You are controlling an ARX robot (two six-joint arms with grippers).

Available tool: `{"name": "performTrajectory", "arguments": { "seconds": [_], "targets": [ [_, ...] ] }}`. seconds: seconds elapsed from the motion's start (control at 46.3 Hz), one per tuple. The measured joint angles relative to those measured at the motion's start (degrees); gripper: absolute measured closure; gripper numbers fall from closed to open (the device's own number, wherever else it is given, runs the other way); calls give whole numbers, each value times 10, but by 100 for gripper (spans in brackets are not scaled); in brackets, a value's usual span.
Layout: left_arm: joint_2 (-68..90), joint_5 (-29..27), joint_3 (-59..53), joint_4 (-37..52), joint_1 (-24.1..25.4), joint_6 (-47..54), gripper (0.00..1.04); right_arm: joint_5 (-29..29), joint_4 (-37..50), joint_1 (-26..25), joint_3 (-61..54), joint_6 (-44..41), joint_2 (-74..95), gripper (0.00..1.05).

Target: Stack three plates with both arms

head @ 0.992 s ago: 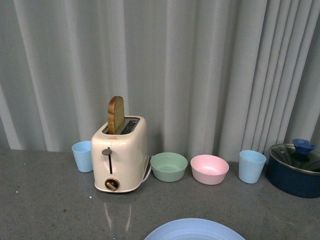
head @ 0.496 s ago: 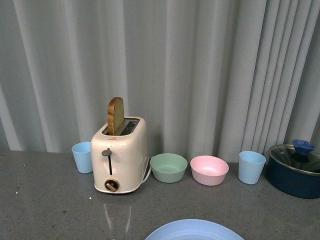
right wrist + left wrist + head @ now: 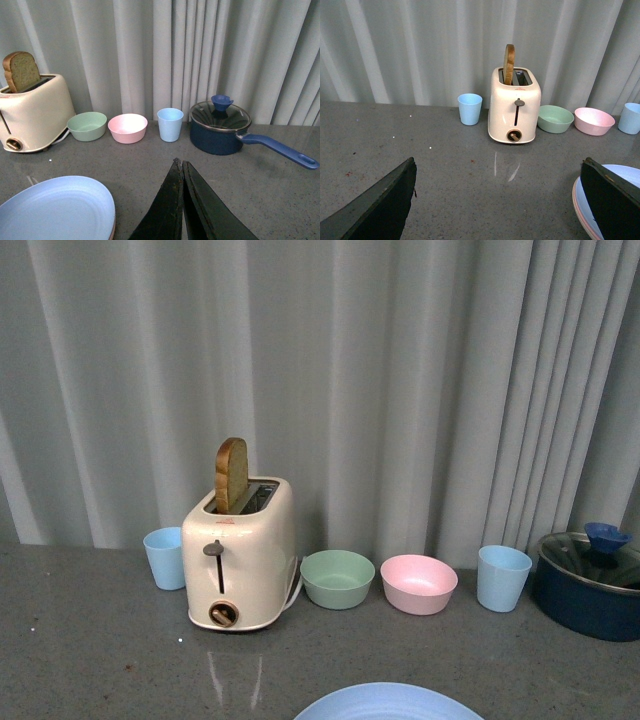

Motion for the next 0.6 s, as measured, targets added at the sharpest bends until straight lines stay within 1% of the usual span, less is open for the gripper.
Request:
{"name": "performTrajectory", "arguments": {
  "seconds": [0.388,0.432,0.518,0.604],
  "targets": [
    [0,0,0,0,0,0,7,0,-69,0,0,0,-70,102],
    [0,0,0,0,0,0,7,0,-90,0,0,0,-88,102],
    [0,0,0,0,0,0,7,0,-164,0,0,0,-145,102],
    [0,0,0,0,0,0,7,0,-168,0,0,0,-166,102]
  ]
}}
